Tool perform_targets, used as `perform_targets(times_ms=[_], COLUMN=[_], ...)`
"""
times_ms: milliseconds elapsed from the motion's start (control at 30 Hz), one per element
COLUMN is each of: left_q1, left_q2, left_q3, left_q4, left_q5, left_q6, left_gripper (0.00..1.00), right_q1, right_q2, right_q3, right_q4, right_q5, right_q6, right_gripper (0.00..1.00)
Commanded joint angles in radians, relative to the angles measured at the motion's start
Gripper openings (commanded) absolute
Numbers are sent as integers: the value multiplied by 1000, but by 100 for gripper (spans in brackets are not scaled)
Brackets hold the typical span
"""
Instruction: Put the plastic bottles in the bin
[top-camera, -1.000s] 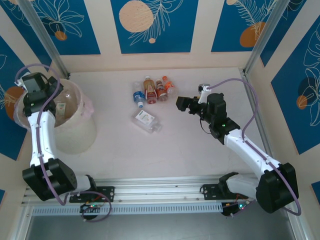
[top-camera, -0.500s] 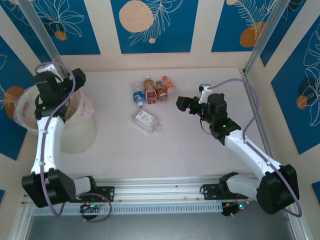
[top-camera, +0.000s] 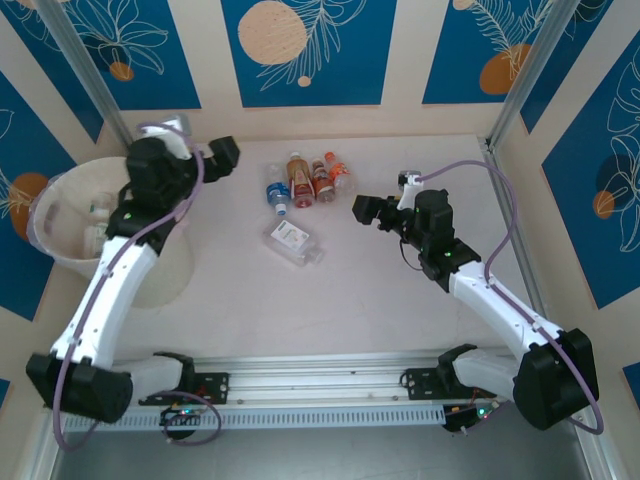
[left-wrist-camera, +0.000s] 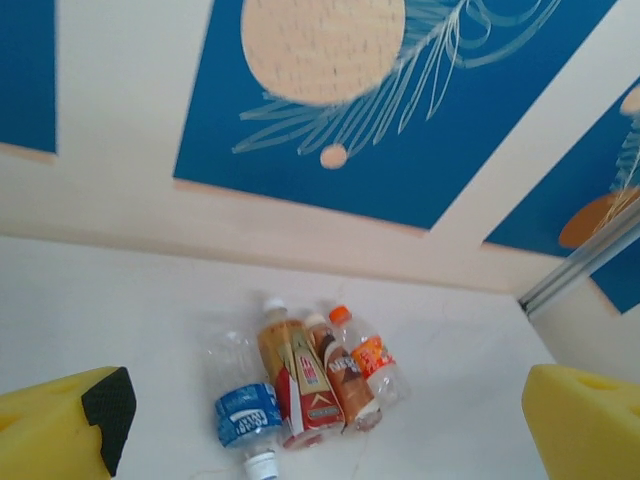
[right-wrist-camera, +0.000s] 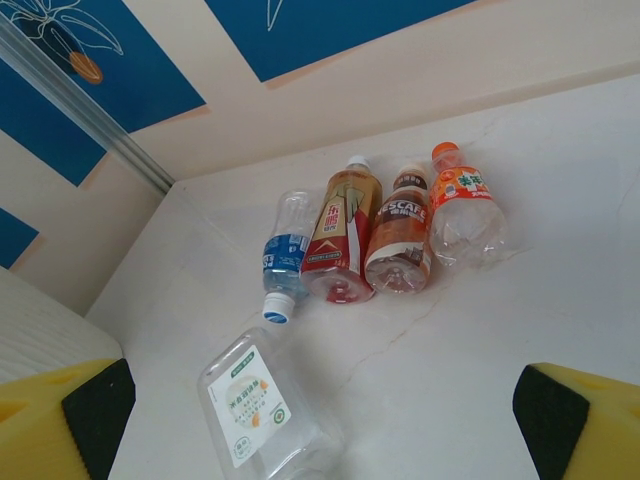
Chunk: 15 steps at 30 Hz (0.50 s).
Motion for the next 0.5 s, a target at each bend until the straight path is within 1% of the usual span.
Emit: perform_targets(times_ms=[0,67,133,267,333,467], left_q1=[-91,-131,-149,-150,-149,-148], left_q2=[93,165,243,421,506,668], left_q3=[69,102,136,233,291,403], left_q4=[-21,-18,-16,-37,-60,-114], left_q5=[-163,-207,-238,-247,-240,-221], left_q6=[3,-9,-38,-76,-75,-116], left_gripper=[100,100,100,100,100,100], right_q1=[-7,-11,-14,-28,-33,-43], right_q2=[-27,-32,-41,-59,-66,-71], right_q3=[-33,-43,-52,-57,-56,-51], right_q4=[38,37,32,16,-1,-31], right_q5=[1,15,33,47,47,47], right_q6=[0,2,3,-9,-17,-27], right_gripper=[99,99,99,99,99,99])
